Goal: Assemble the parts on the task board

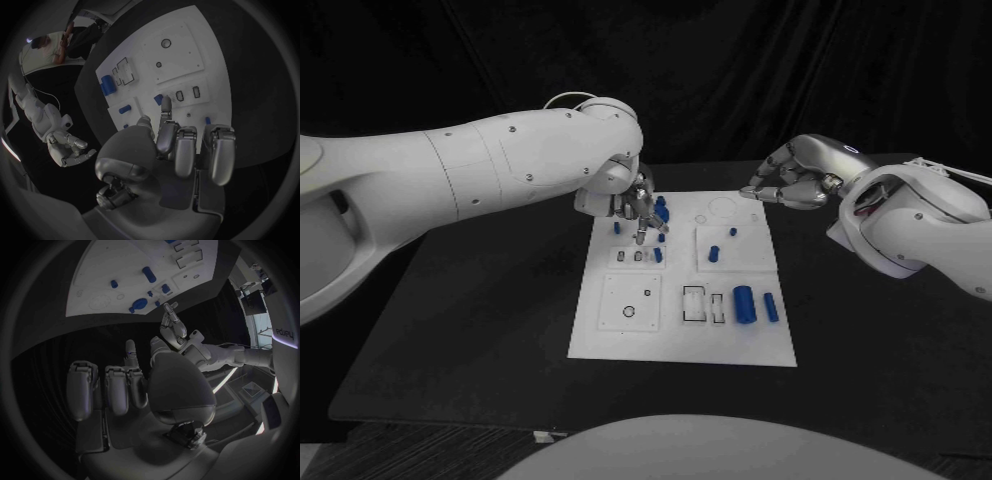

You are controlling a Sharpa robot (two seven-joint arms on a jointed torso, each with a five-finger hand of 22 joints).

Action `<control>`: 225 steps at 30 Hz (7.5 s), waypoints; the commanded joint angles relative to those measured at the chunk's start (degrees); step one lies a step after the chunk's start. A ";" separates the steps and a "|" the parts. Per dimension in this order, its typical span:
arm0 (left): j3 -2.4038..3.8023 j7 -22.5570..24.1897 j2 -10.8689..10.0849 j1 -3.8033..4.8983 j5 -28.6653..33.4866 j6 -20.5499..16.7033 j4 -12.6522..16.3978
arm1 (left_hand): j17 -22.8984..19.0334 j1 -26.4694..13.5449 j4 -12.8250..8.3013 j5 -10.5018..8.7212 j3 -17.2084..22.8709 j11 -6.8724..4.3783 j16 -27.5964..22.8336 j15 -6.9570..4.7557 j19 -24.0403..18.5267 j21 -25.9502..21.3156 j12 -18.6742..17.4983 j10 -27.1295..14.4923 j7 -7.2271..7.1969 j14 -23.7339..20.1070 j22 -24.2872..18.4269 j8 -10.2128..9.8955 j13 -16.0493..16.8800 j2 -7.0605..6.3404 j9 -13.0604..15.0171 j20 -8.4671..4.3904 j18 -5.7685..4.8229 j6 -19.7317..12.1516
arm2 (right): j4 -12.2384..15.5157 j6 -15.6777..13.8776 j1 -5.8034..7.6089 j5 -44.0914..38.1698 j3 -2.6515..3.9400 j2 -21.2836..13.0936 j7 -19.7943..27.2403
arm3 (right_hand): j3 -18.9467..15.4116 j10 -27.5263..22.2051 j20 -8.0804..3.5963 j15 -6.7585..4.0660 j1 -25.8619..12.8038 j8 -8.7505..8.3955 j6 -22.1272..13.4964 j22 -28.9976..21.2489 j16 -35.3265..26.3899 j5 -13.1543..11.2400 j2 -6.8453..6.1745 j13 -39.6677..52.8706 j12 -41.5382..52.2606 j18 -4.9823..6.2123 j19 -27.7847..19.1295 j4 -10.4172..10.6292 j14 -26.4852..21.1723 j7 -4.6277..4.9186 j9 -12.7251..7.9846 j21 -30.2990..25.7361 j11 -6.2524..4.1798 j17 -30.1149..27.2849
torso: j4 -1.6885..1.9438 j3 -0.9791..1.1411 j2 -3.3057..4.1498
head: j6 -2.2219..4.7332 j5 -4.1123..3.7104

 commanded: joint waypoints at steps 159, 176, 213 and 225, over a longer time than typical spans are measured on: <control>0.05 2.70 1.54 -5.04 0.40 -0.67 -2.85 | 15.24 -3.93 -7.86 1.22 15.72 -2.66 0.76 -2.01 1.45 -4.11 9.17 12.32 -0.54 5.85 9.29 -4.08 21.17 -10.80 18.48 -1.64 -0.13 -1.45 | -2.60 4.70 -1.58 0.45 0.04 0.91 -1.25 | 0.16 5.76 0.36 0.49 1.23 0.95 0.17 13.09 1.15 0.64 0.68 15.82 0.95 -0.58 2.62 -0.02 6.12 0.80 0.95 -0.77 0.35 15.85 | 0.16 -0.42 0.98 | 0.00 -0.34; 0.05 3.99 2.00 -5.04 0.40 -1.24 -3.23 | 15.24 -2.28 -9.56 4.41 18.77 -3.04 0.76 -2.32 1.56 -4.23 9.17 12.32 -0.97 5.85 9.46 -3.22 21.17 -10.89 22.95 -1.95 -0.14 -2.43 | -2.67 5.18 -1.74 0.45 0.04 1.00 -1.37 | 0.12 5.76 0.37 0.50 1.22 0.96 0.18 13.08 1.15 0.62 0.69 15.82 0.95 -0.57 2.61 -0.03 6.12 0.80 0.96 -0.80 0.36 15.85 | 0.20 -0.46 1.01 | 0.00 -0.37; 0.06 4.15 -3.58 -4.71 0.40 -8.39 1.05 | 15.24 0.52 -17.84 11.63 34.76 -3.15 0.76 -2.51 1.59 -4.78 9.17 12.32 -0.89 5.85 9.71 -3.15 21.17 -12.84 30.03 -2.16 -0.09 -2.77 | -3.34 5.85 -2.08 0.45 0.04 1.14 -1.38 | 0.05 5.76 0.41 0.52 1.37 0.99 0.18 12.93 1.15 0.70 0.79 15.82 0.95 -0.46 2.39 -0.11 6.12 0.80 1.01 -1.21 0.38 15.85 | 0.20 -0.37 0.94 | 0.00 0.66; 0.04 1.36 -7.39 -4.39 0.41 -11.40 2.50 | 15.24 -2.33 -16.37 10.02 35.17 -3.53 0.76 -2.84 1.80 -4.69 9.17 12.32 -1.30 5.85 9.95 -3.56 21.17 -12.97 29.99 -2.41 -0.14 -1.70 | -3.69 6.20 -2.13 0.45 0.04 1.31 -1.32 | 0.04 5.76 0.42 0.53 1.54 0.98 0.15 12.84 1.15 0.80 0.87 15.82 0.95 -0.39 2.26 -0.18 6.12 0.82 1.02 -1.47 0.40 15.85 | 0.29 -0.20 0.67 | 0.00 1.64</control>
